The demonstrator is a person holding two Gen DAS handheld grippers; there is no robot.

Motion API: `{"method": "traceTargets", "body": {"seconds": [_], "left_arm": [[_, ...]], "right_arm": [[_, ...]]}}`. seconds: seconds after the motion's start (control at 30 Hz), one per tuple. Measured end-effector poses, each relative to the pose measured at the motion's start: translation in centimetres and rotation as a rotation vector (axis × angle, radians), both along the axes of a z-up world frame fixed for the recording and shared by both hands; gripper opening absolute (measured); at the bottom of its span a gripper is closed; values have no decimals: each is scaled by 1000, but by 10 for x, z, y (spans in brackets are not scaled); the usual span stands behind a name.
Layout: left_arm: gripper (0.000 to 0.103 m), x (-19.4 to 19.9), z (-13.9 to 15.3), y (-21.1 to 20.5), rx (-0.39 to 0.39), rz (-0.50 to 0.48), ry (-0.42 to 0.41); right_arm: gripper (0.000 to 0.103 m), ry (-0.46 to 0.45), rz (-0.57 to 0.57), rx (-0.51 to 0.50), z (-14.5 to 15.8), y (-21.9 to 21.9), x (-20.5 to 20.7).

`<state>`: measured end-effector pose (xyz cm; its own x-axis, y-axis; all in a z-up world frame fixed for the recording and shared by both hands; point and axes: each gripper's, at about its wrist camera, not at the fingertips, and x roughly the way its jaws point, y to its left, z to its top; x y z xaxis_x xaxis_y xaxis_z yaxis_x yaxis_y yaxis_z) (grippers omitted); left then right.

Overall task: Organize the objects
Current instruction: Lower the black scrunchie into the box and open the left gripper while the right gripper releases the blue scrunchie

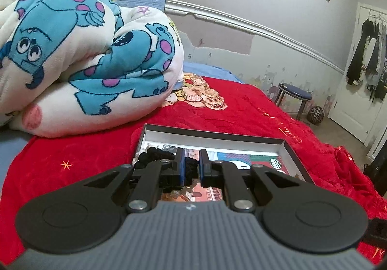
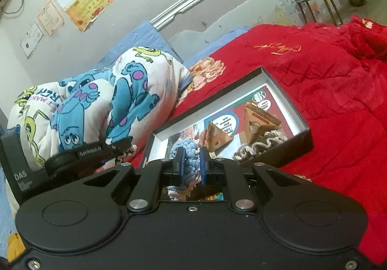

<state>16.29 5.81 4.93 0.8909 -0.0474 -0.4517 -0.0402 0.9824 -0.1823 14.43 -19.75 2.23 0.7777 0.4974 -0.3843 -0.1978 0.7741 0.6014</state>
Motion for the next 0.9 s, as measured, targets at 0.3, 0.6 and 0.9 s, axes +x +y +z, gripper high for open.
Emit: {"method": "traceTargets", "body": {"seconds": [0.3, 0.6, 0.9], "left_arm": [[14, 0, 0, -5, 25, 4, -10], [14, 2, -2, -4, 46, 18, -7], [14, 7, -9, -4, 66, 27, 13]], "right_arm": [[13, -45, 18, -20, 19, 15, 30], [13, -63, 44, -4, 38, 33, 61], [13, -88, 50, 22, 41, 49, 91]]}}
